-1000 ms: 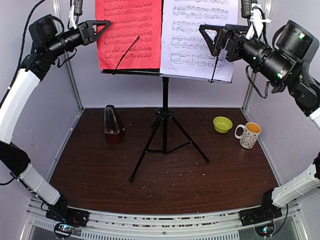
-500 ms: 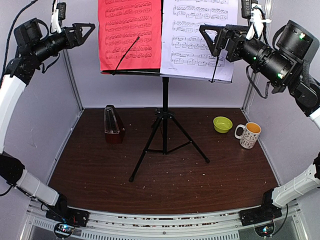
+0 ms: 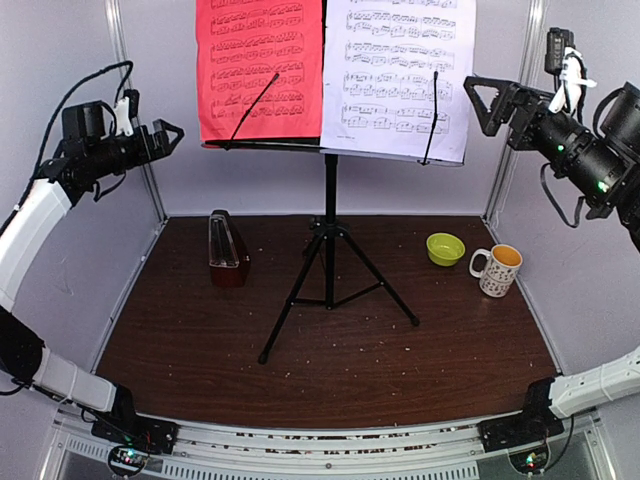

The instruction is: Set up the instrument practice props

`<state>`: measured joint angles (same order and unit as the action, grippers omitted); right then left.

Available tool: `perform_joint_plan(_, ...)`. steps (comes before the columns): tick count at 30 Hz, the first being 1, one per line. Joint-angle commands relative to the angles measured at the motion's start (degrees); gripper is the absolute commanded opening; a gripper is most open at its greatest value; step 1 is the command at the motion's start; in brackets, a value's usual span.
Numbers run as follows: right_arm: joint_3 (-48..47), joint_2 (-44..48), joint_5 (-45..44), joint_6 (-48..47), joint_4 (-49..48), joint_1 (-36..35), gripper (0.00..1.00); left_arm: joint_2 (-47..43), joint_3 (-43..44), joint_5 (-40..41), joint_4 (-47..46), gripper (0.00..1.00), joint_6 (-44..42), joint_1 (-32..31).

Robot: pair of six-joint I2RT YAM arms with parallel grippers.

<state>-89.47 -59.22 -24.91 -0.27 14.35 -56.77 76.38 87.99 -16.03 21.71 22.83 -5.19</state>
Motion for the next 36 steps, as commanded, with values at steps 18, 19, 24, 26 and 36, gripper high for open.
perform_joint_plan(18, 21.2, 13.2, -5.0, 20.8, 7.4, 4.8, 1.00, 10.6, -8.9, 2.4, 2.1, 0.98, -2.3, -5.1)
perform_joint_plan(19, 21.6, 13.4, -4.9, 21.4, 7.5, 4.8, 1.00, 11.7, -8.3, 2.3, 2.1, 0.98, -2.3, -5.5)
perform_joint_plan(24, 23.7, 14.2, -4.7, 23.0, 7.5, 4.8, 1.00, 17.2, -6.0, 4.0, 3.0, 0.98, -3.0, -8.1)
perform_joint_plan(26, 24.3, 14.5, -4.7, 23.6, 7.5, 4.8, 1.00, 18.8, -5.9, 5.6, 3.2, 0.98, -2.9, -9.0)
perform_joint_plan(36, 25.5, 14.6, -4.5, 24.9, 7.5, 4.8, 1.00, 25.5, -5.5, 10.8, 3.4, 0.83, -2.7, -10.1)
